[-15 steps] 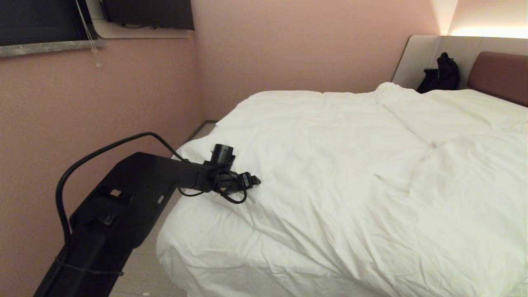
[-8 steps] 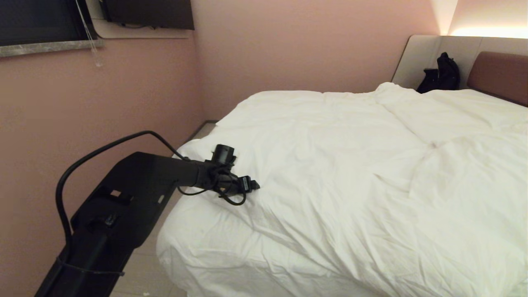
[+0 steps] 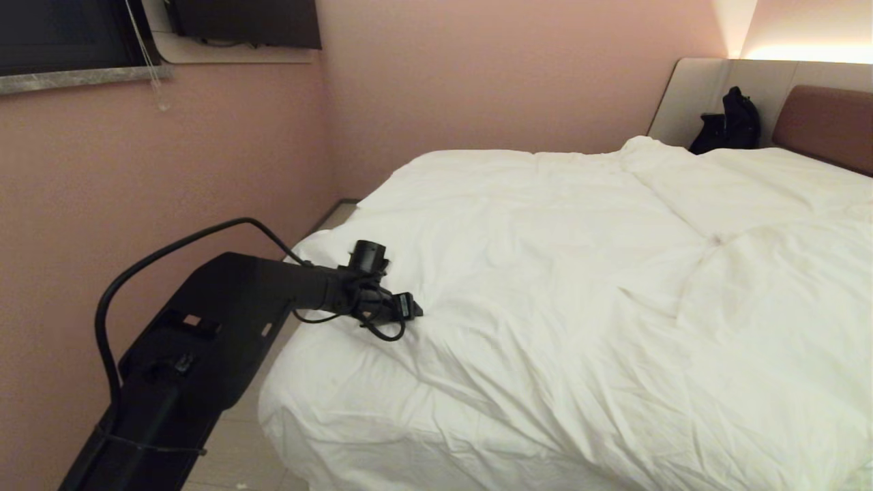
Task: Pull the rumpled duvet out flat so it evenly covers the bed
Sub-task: Hold the folded corner of the quilt, then flatten the corners of the folded blanket
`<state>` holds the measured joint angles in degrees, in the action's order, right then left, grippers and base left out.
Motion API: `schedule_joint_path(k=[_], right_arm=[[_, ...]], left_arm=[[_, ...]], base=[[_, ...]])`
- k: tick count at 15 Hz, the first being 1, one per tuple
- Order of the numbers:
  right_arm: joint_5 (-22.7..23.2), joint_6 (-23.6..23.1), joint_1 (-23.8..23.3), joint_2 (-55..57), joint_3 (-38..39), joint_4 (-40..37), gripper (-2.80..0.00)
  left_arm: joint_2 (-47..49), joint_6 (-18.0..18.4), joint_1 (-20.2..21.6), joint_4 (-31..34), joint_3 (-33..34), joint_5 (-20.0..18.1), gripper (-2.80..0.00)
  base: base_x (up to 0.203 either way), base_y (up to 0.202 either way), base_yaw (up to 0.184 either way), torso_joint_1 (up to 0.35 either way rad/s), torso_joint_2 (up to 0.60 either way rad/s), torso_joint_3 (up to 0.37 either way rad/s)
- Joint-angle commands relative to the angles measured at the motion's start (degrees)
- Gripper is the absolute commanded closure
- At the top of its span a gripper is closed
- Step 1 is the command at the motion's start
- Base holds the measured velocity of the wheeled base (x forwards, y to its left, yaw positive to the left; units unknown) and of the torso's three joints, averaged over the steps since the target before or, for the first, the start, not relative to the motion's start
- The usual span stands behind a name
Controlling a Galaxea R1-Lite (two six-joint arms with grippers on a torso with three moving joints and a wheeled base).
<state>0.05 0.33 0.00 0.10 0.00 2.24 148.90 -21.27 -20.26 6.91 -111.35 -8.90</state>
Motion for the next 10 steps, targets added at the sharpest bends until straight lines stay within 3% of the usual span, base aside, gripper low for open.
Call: schedule_joint_path(k=[1, 10], right_arm=[[0.04, 0.02, 0.0, -0.01, 0.0, 0.05, 0.0], [0.04, 0.02, 0.0, -0.01, 0.0, 0.05, 0.0]], left_arm=[[0.08, 0.09, -0.04, -0.06, -0.01, -0.06, 0.0], [-1.53, -0.15, -0.04, -0.12, -0.01, -0.03, 0.0]], base=[[0.0, 0.0, 0.0, 0.0, 0.0, 0.0], [0.0, 0.0, 0.0, 0.0, 0.0, 0.0]])
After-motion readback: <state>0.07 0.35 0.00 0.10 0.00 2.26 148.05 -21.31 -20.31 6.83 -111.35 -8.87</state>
